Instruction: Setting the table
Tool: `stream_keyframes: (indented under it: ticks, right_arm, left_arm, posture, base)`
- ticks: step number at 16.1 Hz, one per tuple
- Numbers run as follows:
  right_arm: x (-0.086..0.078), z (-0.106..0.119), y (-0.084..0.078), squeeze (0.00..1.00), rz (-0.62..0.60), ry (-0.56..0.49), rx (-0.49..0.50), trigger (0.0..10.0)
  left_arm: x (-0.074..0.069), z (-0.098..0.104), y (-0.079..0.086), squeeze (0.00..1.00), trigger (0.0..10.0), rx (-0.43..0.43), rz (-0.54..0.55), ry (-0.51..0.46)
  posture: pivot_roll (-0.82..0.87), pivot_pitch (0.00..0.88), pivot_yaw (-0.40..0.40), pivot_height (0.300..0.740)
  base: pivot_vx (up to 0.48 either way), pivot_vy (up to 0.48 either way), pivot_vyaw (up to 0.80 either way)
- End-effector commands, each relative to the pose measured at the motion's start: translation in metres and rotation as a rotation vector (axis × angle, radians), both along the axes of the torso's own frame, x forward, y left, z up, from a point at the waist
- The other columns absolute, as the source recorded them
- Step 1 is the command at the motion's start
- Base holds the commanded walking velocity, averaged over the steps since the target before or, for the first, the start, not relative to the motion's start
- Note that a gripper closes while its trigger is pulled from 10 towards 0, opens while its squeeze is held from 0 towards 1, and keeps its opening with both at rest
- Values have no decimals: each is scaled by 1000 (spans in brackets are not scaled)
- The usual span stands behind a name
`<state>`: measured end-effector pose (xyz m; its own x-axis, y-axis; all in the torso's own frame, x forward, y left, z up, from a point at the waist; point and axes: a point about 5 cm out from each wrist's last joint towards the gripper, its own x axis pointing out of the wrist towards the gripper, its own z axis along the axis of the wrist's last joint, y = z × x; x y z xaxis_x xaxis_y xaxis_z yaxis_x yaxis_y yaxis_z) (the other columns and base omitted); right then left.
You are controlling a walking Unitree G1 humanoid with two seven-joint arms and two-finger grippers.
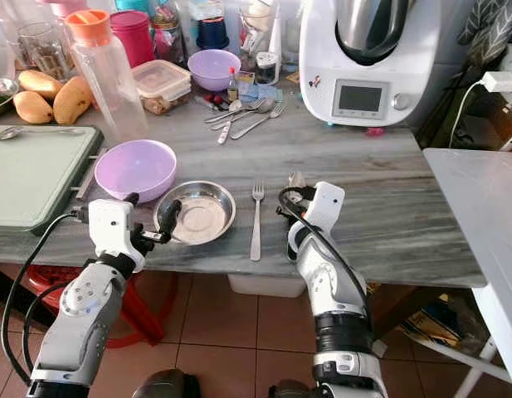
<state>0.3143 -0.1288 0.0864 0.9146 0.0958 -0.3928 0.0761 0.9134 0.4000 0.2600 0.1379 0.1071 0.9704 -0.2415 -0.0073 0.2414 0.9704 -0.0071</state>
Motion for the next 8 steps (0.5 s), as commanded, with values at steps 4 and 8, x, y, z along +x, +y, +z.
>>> stream_keyframes:
  ticks: [4,8]
  right_arm:
    - [-4,-8,12,0,61,64,-1,10000]
    - [-1,-3,16,0,69,49,5,10000]
  left_arm:
    - [2,1,-2,0,10000,2,-8,-1]
    - [3,1,-3,0,10000,1,-11,-2]
  posture:
    - [-2,16,-4,719]
    - [-2,14,-5,719]
  base:
    - [0,0,0]
    - [0,0,0]
